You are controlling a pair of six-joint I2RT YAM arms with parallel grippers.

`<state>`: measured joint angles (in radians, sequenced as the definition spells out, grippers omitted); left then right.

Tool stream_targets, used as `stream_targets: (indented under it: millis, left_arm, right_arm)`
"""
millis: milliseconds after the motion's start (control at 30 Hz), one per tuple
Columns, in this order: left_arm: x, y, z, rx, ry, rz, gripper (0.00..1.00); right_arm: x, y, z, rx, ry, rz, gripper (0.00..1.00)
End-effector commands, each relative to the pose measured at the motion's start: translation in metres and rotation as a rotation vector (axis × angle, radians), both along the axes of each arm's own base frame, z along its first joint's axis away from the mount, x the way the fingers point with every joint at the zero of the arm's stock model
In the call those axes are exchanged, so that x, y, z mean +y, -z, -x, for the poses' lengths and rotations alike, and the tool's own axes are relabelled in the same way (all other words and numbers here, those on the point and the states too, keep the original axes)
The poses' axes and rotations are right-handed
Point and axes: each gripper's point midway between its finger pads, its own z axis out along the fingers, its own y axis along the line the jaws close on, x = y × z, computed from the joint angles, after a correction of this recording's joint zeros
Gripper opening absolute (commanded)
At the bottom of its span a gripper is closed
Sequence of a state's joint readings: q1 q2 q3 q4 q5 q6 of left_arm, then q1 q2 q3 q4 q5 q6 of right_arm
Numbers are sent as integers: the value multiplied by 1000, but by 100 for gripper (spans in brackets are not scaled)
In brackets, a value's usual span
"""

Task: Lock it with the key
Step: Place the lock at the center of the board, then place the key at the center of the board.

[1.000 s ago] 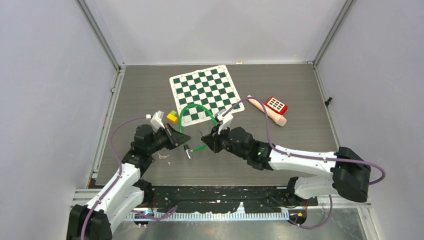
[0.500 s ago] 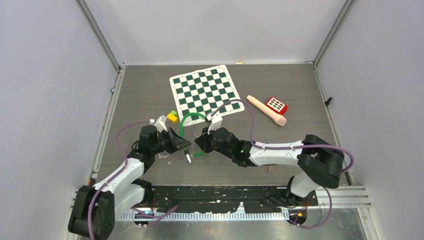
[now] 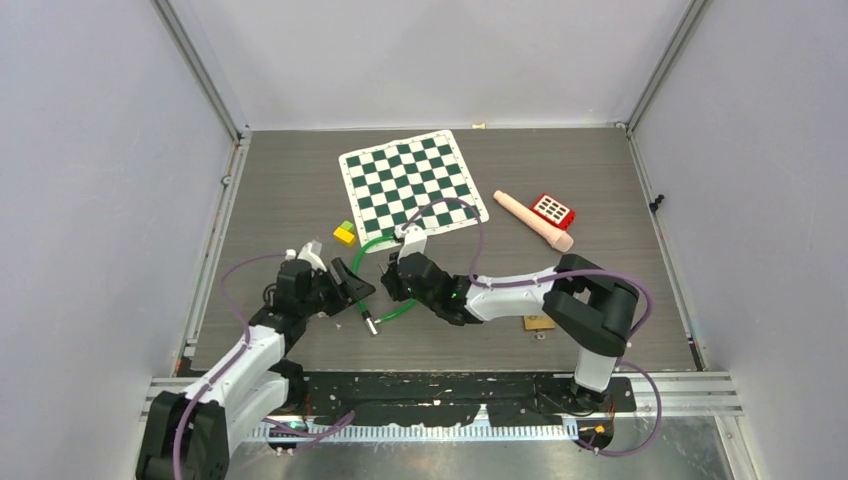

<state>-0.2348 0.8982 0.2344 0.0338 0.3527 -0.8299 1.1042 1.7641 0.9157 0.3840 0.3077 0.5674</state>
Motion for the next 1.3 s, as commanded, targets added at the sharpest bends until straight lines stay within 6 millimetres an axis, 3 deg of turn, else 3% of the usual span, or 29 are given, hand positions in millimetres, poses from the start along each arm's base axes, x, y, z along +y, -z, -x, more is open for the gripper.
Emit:
stream_targets:
  millis: [0,200,333,433,533,600,733,800,867,933,1067,1267]
  left_arm:
    - [24,-9,-6,-15,-115,-91,67]
    - [42,-32,-11,-70,-216,-134,73]
    - [42,-49,-13,-120,-219,-122,78]
    - [41,-64,-16,-165,-197,-129,82]
    - [41,-76,-17,-210,-180,-147,86]
    - [40,-84,-18,-236,-172,-141,87]
    - [39,-95,-19,-270,-169,-129,90]
    - [39,-98,-19,-280,-167,-125,92]
    - [38,-100,-19,-284,-161,-123,99]
    - [37,-101,-19,-288,-158,-122,100]
    - [35,-103,-20,-299,-145,-114,100]
    - [36,-103,-22,-307,-150,-118,100]
  right_arm:
    - [10,-1,-12,20,62,17,5]
    - [8,15,-15,69,115,67,13]
    - [4,15,-16,84,133,101,35]
    - [-5,3,-19,85,154,109,54]
    - [-24,-11,-23,85,187,96,61]
    - [-51,-16,-27,98,227,108,62]
    - [-125,-26,-37,97,380,159,65]
    - [-175,-15,-40,113,497,224,75]
    - [-213,-11,-39,127,580,250,83]
    - [-248,-7,-36,152,652,254,89]
    - [-296,-2,-25,185,759,253,92]
    - [-337,12,-3,279,867,256,91]
